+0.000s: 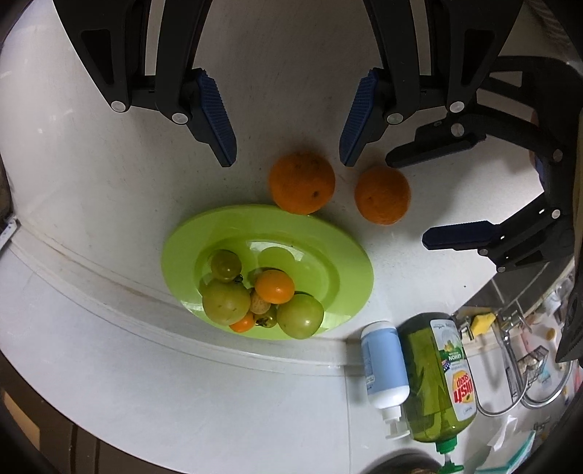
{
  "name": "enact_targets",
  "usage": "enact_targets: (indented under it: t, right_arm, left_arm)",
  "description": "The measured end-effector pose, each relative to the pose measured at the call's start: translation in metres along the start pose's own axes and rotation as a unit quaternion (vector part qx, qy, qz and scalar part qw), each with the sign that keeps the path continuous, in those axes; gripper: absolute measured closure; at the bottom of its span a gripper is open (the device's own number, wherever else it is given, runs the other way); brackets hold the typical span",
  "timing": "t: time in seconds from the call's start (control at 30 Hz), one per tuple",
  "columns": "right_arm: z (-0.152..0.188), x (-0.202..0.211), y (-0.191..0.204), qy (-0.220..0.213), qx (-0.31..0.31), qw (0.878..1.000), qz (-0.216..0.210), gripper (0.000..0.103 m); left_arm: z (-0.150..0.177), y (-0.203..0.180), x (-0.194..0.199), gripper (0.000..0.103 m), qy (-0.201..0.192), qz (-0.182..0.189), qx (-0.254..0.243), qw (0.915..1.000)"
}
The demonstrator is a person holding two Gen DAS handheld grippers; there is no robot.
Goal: Organize fruits
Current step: 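Withdraw both tools and move toward the two remaining oranges, then close the left tool on one orange while the right tool grasps the other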
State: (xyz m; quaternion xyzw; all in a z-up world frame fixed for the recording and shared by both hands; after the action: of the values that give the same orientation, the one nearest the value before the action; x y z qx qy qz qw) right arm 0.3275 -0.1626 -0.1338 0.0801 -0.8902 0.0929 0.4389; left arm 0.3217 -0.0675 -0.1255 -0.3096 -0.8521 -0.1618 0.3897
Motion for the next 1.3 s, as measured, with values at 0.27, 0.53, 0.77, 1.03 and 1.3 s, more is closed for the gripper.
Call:
enact_targets:
  t: [0.27,0.53,0.77,1.03,1.3]
  right_arm:
    - [-0.005,-0.014,0.001,0.008,0.008,1.0,-0.01,0.044]
    - [-0.009,-0.021,0.005,0.013,0.007,0.999,-0.033,0.056]
    - [-0.006,-0.021,0.007,0.013,0.0,0.999,-0.034,0.059]
    - [0.0,0.0,0.002,0.004,-0.031,0.999,-0.027,0.059]
    - [0.006,0.03,0.0,-0.013,-0.058,0.998,-0.015,0.059]
  left_arm:
    - [0.001,0.0,-0.01,0.054,0.01,0.02,0.006,0.9997]
    - [-0.001,0.0,-0.013,0.062,0.011,0.032,0.014,0.9993]
    - [0.001,0.005,-0.009,0.063,0.009,0.035,0.036,0.9987]
    - [0.004,0.005,0.014,0.063,-0.008,0.03,0.067,0.9973]
    - [0.006,-0.001,0.04,0.063,-0.025,0.023,0.08,0.9962]
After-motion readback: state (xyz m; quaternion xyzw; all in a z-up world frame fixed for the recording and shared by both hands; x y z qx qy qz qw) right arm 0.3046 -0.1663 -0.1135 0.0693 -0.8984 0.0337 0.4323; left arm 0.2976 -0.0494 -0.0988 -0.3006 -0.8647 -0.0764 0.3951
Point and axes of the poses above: each gripper's, at about its wrist camera, not at the fingertips, and x roughly against the way its jaws point, y to its left, z to its underside, the point moved 4 cm from there along -x, roughly the way its jaws point, and after that the axes turned 6 degrees about z, right-handed, at the moved point
